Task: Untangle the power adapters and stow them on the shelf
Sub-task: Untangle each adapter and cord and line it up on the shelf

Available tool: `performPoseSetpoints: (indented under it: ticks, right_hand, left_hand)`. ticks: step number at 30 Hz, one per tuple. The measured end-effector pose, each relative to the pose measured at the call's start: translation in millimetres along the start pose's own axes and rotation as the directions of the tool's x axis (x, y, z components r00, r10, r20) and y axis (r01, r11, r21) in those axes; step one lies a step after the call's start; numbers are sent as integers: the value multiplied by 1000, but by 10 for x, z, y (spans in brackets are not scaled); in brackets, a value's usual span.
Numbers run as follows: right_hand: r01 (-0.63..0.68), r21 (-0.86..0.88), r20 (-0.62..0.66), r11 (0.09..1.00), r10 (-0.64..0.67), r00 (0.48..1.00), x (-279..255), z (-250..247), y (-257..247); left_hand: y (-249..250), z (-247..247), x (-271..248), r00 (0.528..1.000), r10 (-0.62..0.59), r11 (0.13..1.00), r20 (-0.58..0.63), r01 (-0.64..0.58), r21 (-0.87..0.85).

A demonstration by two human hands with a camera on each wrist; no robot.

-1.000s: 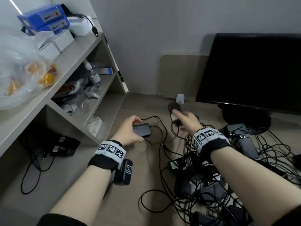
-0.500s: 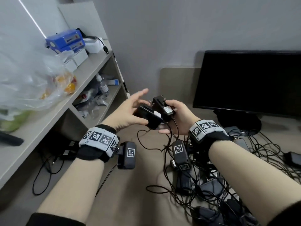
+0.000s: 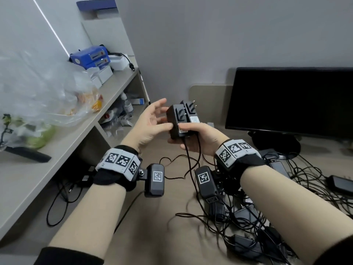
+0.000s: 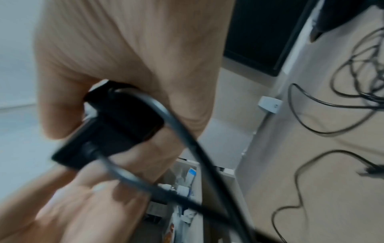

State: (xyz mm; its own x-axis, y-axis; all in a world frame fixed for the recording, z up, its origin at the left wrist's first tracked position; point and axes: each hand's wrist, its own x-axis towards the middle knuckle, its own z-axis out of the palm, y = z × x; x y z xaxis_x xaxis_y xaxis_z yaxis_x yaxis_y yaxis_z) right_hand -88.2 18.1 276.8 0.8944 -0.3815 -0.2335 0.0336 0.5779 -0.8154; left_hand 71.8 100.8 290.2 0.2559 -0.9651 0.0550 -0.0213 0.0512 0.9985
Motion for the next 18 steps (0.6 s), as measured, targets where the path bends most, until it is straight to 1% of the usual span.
performPoseSetpoints:
  ticks: [2, 4, 5, 6, 7, 8, 9, 10, 11, 12, 13, 14, 15, 16, 18]
  right_hand:
    - [110, 10, -57, 994, -109, 992, 31, 80, -97]
    - [220, 40, -143, 975, -212, 967, 49, 164, -240]
    - [269, 30, -189, 963, -259, 947, 48, 202, -326]
    - [316, 8, -221, 949, -307, 926, 42, 231, -420]
    - [361, -17, -240, 933, -354, 904, 23, 259, -519]
    - [405, -30, -248, 914, -400, 882, 2, 274, -613]
    - [447, -35, -260, 894, -440, 859, -39, 279, -704]
    - [484, -34, -280, 875, -473, 835, -69, 256, -778]
    - [508, -34, -312, 861, -492, 813, -112, 233, -833]
    - [526, -28, -347, 850, -502, 792, -152, 180, -860]
    - [532, -13, -383, 846, -496, 779, -185, 122, -861]
    - [521, -2, -424, 853, -473, 773, -206, 41, -833]
    - [496, 8, -470, 868, -435, 768, -231, -41, -783]
    - [466, 2, -519, 885, -397, 757, -252, -132, -717]
    - [388, 4, -612, 921, -305, 730, -284, -340, -557]
  left_hand:
    - [-73, 152, -66, 997, -69, 989, 19, 71, -127]
    - [-153, 400, -154, 983, -142, 974, 117, 160, -157]
    - [-204, 536, -195, 972, -171, 979, 163, 187, -86]
    - [-246, 666, -230, 961, -209, 978, 182, 207, 29]
    - [-278, 768, -273, 950, -261, 959, 173, 235, 158]
    - [-352, 799, -288, 936, -312, 931, 165, 265, 252]
    - [-454, 778, -298, 920, -356, 907, 161, 299, 298]
    - [-528, 722, -309, 908, -388, 896, 157, 331, 297]
    - [-576, 619, -313, 909, -405, 881, 98, 359, 308]
    - [-598, 498, -303, 915, -403, 863, -13, 385, 326]
    - [-582, 362, -295, 917, -369, 860, -153, 400, 318]
    - [-529, 236, -290, 906, -323, 890, -272, 389, 236]
    - [-438, 127, -288, 903, -272, 935, -332, 330, 130]
    - [-310, 43, -289, 913, -218, 966, -344, 252, 55]
    - [0, -32, -270, 949, -102, 991, -299, 124, 55]
